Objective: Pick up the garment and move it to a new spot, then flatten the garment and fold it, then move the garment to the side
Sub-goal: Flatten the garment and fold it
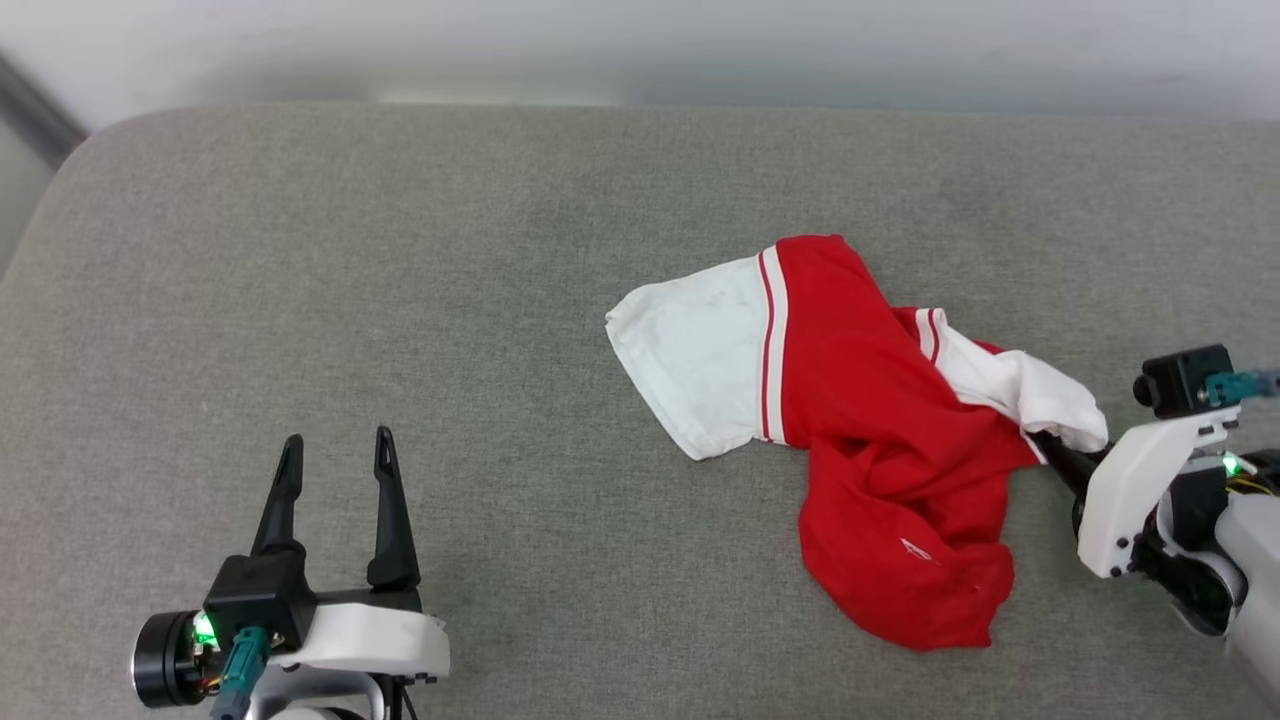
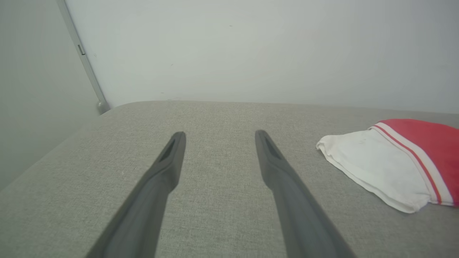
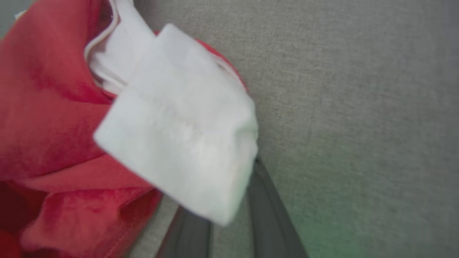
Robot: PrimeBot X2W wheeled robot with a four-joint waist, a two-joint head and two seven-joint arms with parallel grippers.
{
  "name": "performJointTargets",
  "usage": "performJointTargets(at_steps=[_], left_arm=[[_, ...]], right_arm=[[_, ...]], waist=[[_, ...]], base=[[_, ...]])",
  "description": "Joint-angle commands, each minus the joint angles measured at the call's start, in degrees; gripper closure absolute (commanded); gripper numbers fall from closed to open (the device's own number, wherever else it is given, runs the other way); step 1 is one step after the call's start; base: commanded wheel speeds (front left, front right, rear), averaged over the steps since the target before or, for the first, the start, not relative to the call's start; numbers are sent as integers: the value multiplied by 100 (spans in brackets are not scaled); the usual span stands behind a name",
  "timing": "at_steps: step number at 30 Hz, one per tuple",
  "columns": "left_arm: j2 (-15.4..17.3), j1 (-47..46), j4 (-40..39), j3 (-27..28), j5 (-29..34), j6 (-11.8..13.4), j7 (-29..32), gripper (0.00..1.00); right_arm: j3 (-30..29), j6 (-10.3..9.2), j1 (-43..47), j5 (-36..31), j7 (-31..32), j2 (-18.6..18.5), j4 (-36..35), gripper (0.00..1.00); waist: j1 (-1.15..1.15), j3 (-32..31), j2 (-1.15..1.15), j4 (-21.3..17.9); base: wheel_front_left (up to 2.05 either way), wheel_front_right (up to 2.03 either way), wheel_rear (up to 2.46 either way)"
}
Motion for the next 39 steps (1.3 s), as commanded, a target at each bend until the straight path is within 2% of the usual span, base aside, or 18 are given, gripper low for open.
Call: performJointTargets(at_steps=[1, 2, 8, 12, 14, 16, 20, 23, 27, 31, 34, 39], left_arm=[[11, 107, 45, 15, 39, -19, -15, 0], [19, 116, 72, 27, 61, -37, -15, 0], [111, 185, 176, 116, 149, -103, -15, 0], [240, 105, 239, 148, 187, -165, -15, 0], [315, -19, 301, 135, 215, -221, -15, 0], [436, -169, 370, 106, 225, -316, 13, 0], [698, -599, 491, 40, 260, -518, 299, 0], [912, -1047, 607, -49, 273, -749, 621, 0], [1228, -1787, 862, -249, 203, -1084, 1234, 0], [1520, -2641, 1120, -626, -44, -1275, 1933, 0], [1759, -3262, 1272, -1056, -395, -1299, 2566, 0], [2309, -4257, 1457, -2228, -1408, -1305, 3659, 0]], right_arm=[[-20, -10, 173, -49, -193, 29, 59, 23], [-83, -10, 138, -106, -390, 22, 62, 0], [-418, -7, 295, -706, -1502, 104, 10, 0], [-1090, -7, 473, -1406, -1743, 178, -124, 0], [-1896, -8, 607, -1984, -1748, 252, -507, 0], [-2817, -7, 1058, -2688, -1745, 476, -1041, 0], [-4450, -7, 2023, -4073, -1748, 1257, -2421, 0], [-5087, -7, 2692, -4828, -1749, 1914, -3368, 0], [-5369, -7, 3176, -5392, -1749, 2451, -4154, 0], [-5400, -7, 3357, -5636, -1750, 2683, -4553, 0], [-5360, -7, 3350, -5738, -1750, 2765, -4734, 0], [-5282, -7, 3205, -5860, -1750, 2838, -4919, 0]], waist=[[0, -116, 0, -70], [0, -168, 0, -99], [0, -474, 0, -305], [0, -619, 0, -449], [0, -660, 0, -514], [0, -688, 0, -572], [0, -693, 0, -667], [0, -652, 0, -721], [0, -545, 0, -782], [0, -388, 0, -846], [0, -243, 0, -905], [0, 60, 0, -1024]], base=[[0, 0, 0], [0, 0, 0], [0, 0, 0], [0, 0, 0], [0, 0, 0], [0, 0, 0], [0, 0, 0], [0, 0, 0], [0, 0, 0], [0, 0, 0], [0, 0, 0], [0, 0, 0]])
